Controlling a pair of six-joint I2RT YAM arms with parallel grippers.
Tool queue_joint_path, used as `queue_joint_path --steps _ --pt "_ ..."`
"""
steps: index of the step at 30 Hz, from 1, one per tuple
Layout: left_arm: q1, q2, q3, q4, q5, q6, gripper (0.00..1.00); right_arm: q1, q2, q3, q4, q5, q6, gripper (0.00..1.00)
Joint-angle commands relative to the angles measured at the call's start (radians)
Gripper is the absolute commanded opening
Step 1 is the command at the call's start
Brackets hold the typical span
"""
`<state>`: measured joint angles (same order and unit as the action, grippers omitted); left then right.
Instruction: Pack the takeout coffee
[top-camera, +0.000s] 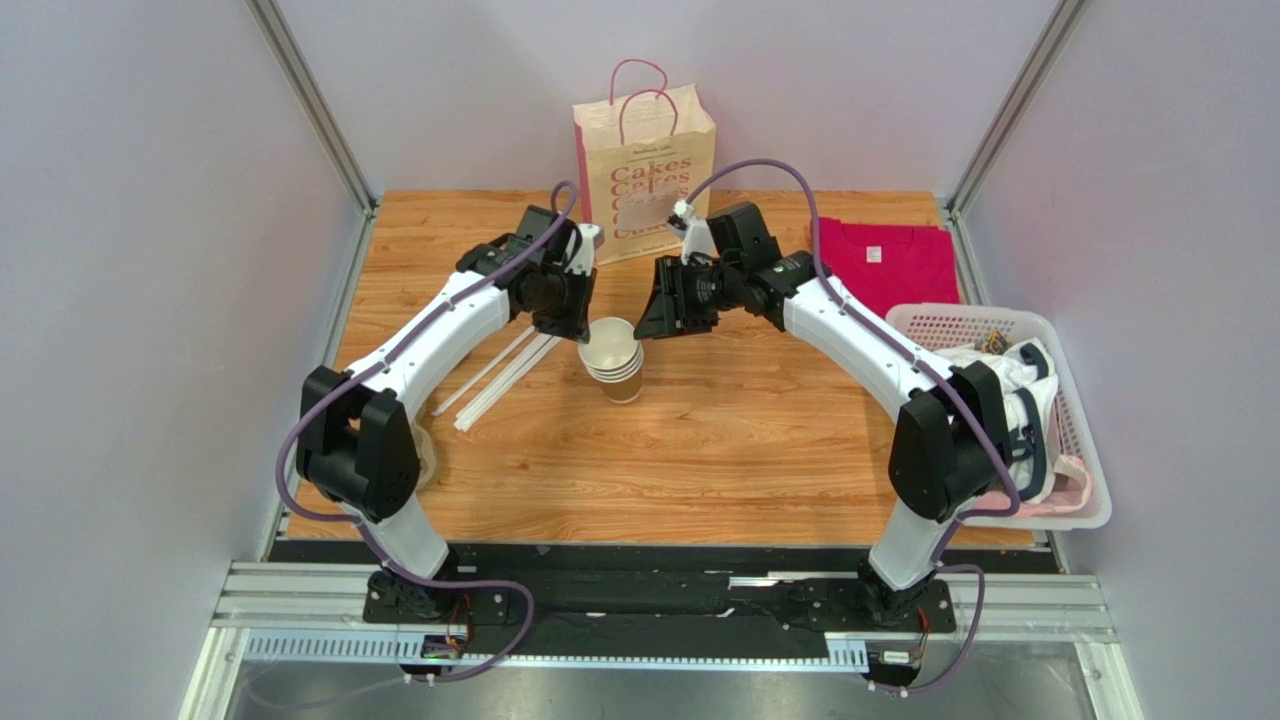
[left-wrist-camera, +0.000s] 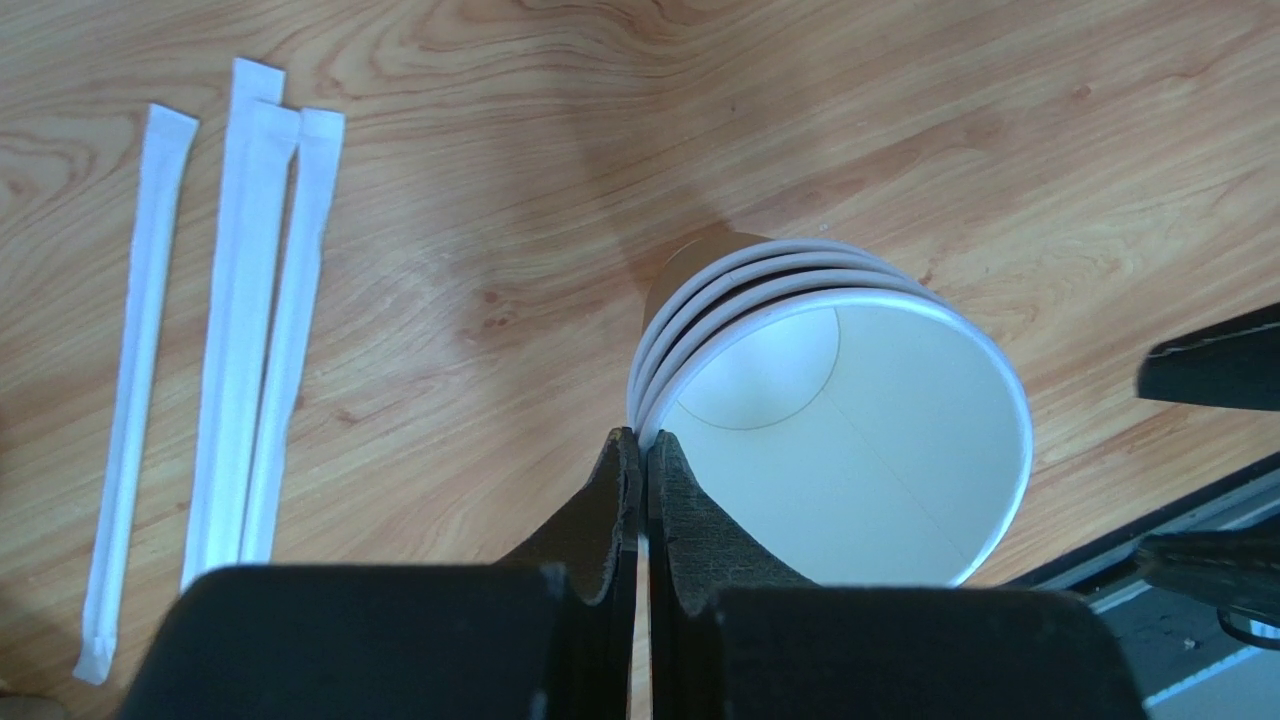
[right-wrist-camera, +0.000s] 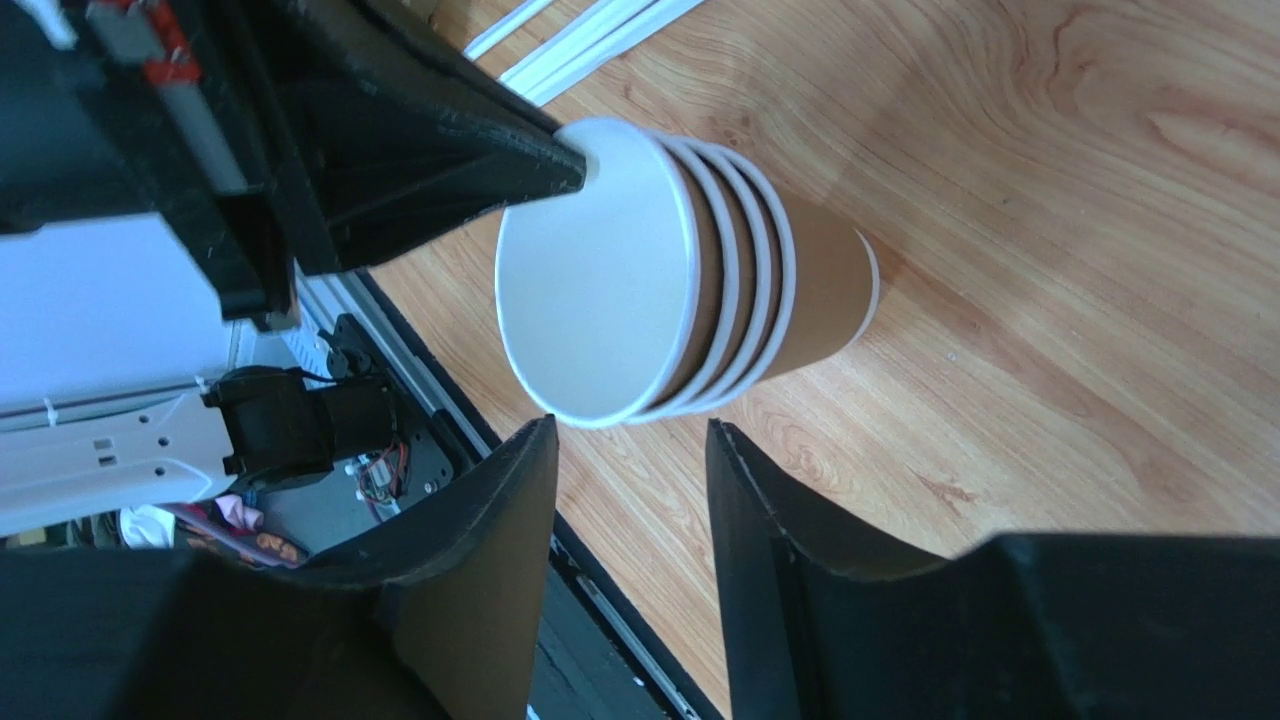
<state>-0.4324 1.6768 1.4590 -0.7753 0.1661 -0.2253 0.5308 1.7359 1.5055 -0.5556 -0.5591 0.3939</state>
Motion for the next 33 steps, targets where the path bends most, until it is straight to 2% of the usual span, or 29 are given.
queue_joint_path --steps 1,5,9,19,22,23,24,28,30,33 --pt "-0.043 -0.039 -0.006 0.054 -0.033 -0.036 0.0 0.008 -0.024 -0.008 0.043 0.053 0.033 0.43" --pt "-0.051 -0.023 0.003 0.05 -0.036 -0.039 0.0 0.017 -0.013 -0.022 0.039 0.093 0.028 0.42" --pt "-0.057 -0.025 0.0 0.05 -0.04 -0.037 0.0 0.021 -0.001 -0.033 0.046 0.093 0.037 0.36" --pt "-0.091 -0.034 -0.011 0.056 -0.048 -0.032 0.0 0.037 0.025 -0.028 0.049 0.077 0.054 0.34" --pt "-0.095 -0.038 -0.011 0.057 -0.051 -0.032 0.0 0.037 0.034 -0.031 0.049 0.065 0.054 0.19" --pt "-0.097 -0.04 -0.012 0.057 -0.051 -0.031 0.0 0.037 0.034 -0.031 0.049 0.065 0.056 0.08" --pt "-0.097 -0.043 -0.012 0.056 -0.051 -0.031 0.0 0.037 0.033 -0.031 0.048 0.062 0.054 0.01" --pt "-0.097 -0.049 -0.015 0.047 -0.031 -0.01 0.0 0.035 0.022 -0.031 0.039 0.065 0.062 0.0" --pt "-0.095 -0.055 -0.014 0.033 0.01 0.026 0.05 0.032 0.013 -0.034 0.04 0.053 0.065 0.0" --pt "-0.085 -0.086 -0.026 0.028 0.087 0.058 0.25 0.023 -0.009 -0.051 0.055 0.024 0.083 0.0"
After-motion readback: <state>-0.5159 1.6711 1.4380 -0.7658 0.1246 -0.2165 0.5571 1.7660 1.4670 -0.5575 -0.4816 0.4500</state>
